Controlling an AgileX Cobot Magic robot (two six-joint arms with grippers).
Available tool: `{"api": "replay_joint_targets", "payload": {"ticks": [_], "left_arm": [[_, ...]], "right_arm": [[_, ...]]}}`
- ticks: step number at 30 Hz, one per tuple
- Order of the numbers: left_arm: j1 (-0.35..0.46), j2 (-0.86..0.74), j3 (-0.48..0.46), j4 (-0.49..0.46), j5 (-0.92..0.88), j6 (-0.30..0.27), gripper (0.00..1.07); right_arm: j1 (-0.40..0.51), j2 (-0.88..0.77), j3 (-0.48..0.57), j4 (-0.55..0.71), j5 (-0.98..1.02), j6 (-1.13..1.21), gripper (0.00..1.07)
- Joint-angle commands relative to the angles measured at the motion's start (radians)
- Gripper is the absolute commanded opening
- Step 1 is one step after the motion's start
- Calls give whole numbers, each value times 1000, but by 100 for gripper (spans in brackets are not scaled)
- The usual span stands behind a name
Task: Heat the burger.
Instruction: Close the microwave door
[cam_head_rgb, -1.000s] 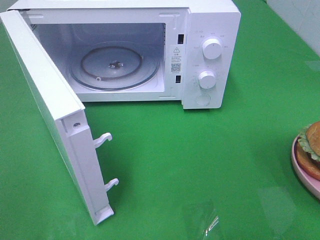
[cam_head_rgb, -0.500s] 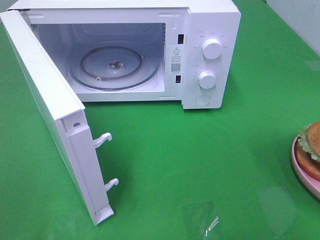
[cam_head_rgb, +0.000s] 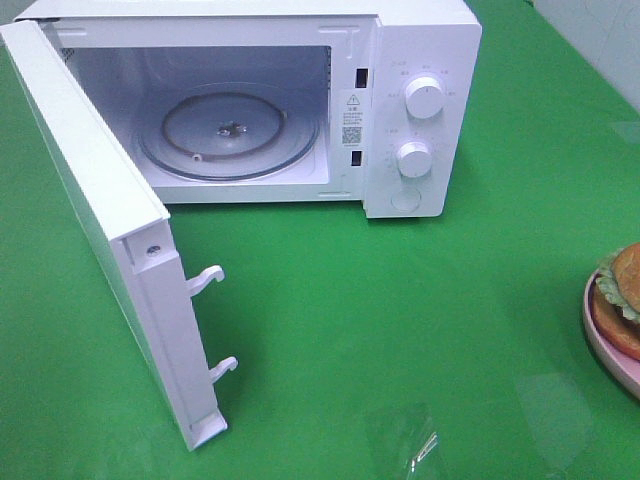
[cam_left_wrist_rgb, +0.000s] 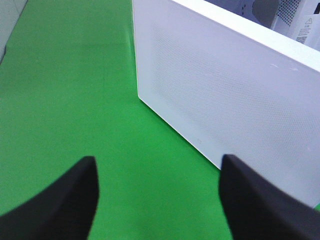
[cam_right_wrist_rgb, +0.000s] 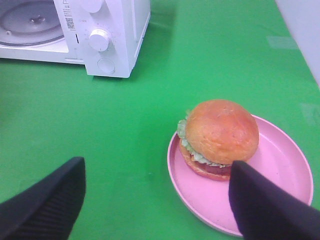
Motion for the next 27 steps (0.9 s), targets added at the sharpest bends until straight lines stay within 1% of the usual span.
{"api": "replay_joint_targets", "payload": {"ticks": [1,2,3,4,5,8,9,12,14,17,18,19,20,21,22,23,24,25,26,27], "left_arm": [[4,59,-7,-2,-61,-17,38],[4,105,-7,2,-104,-17,23],[4,105,-7,2,-104,-17,23],[4,152,-7,10,-151,-12,7],[4,192,-5,28,-195,1,0],[4,211,-3,36,-221,13,0],[4,243,5,59,-267,30,0],[4,277,22,71,-319,31,0],[4,341,70,62,-426,31,0],[4,359,86,59,-457,31,0],[4,396,115,57,-523,31,0],[4,396,115,57,-523,31,0],[4,428,144,55,-613,31,0],[4,428,144,55,-613,31,0],[4,460,168,55,-701,31,0],[4,460,168,55,-701,31,0],[4,498,188,55,-780,28,0],[4,498,188,55,-780,28,0],[4,541,203,55,-857,26,0],[4,541,203,55,-857,26,0]], "right_arm": [[-3,-28,3,6,-9,0,75],[-3,-28,3,6,-9,0,75],[-3,-28,3,6,-9,0,75],[-3,-28,3,6,-9,0,75],[-3,-28,3,6,-9,0,75],[-3,-28,3,6,-9,0,75],[-3,-28,3,6,-9,0,75],[-3,-28,3,6,-9,0,75],[-3,-28,3,6,-9,0,75],[-3,-28,3,6,-9,0,75],[-3,-28,3,6,-9,0,75],[-3,-28,3,6,-9,0,75],[-3,-28,3,6,-9,0,75],[-3,-28,3,6,-9,0,75],[-3,-28,3,6,-9,0,75],[-3,-28,3,6,-9,0,75],[-3,-28,3,6,-9,0,75],[-3,-28,3,6,-9,0,75],[-3,-28,3,6,-9,0,75],[-3,-28,3,6,-9,0,75]]}}
